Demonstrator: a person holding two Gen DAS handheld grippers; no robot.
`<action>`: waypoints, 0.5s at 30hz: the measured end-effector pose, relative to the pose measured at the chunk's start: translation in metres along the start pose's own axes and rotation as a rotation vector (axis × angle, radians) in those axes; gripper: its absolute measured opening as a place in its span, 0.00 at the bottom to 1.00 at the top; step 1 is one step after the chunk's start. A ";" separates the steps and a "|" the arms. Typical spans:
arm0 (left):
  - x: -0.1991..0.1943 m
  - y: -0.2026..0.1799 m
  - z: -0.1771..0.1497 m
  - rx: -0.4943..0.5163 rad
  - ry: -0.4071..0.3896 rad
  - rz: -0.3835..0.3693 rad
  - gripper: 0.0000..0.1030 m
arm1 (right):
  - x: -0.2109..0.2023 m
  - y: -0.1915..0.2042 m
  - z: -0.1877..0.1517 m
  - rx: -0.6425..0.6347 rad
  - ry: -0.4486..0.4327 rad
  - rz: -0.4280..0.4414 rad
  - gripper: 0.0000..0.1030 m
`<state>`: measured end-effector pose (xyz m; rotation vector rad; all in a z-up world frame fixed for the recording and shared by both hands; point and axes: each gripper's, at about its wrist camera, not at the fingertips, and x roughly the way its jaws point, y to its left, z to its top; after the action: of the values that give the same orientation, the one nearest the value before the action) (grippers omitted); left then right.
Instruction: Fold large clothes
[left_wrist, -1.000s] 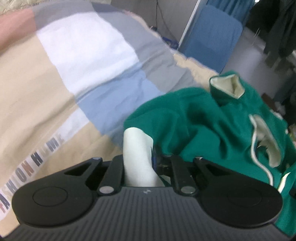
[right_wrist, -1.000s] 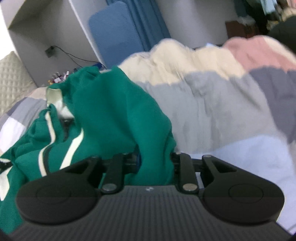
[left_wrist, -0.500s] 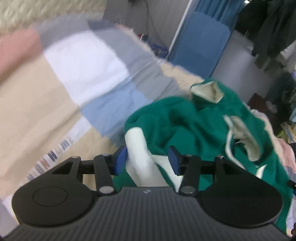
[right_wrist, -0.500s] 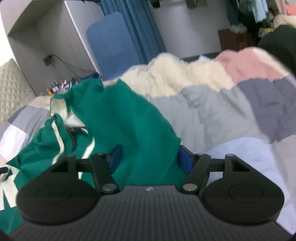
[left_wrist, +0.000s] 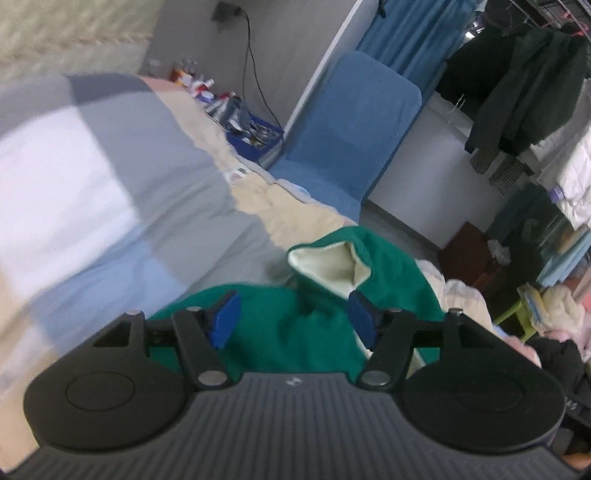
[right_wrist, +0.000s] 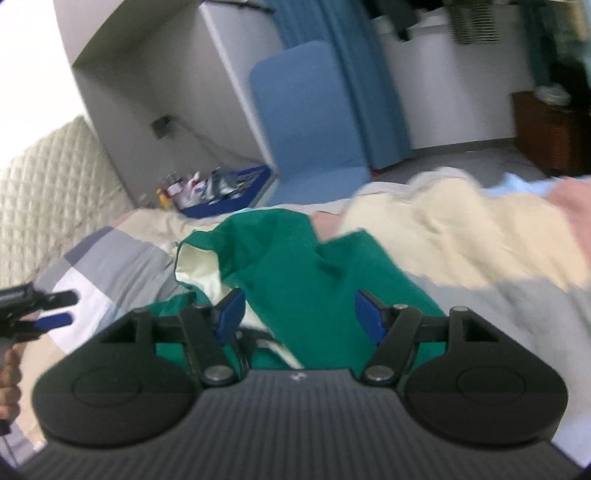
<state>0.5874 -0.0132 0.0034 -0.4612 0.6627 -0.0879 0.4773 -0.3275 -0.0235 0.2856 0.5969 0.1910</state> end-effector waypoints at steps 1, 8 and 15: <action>0.022 -0.003 0.006 0.003 0.016 -0.019 0.67 | 0.018 0.001 0.006 -0.012 0.003 0.001 0.65; 0.138 -0.028 0.032 0.010 0.088 -0.071 0.67 | 0.130 0.005 0.038 -0.017 0.052 -0.031 0.65; 0.206 -0.043 0.044 0.070 0.105 -0.003 0.68 | 0.183 0.005 0.045 -0.019 0.151 0.020 0.60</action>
<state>0.7799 -0.0803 -0.0653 -0.3925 0.7596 -0.1386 0.6509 -0.2846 -0.0820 0.2601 0.7418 0.2392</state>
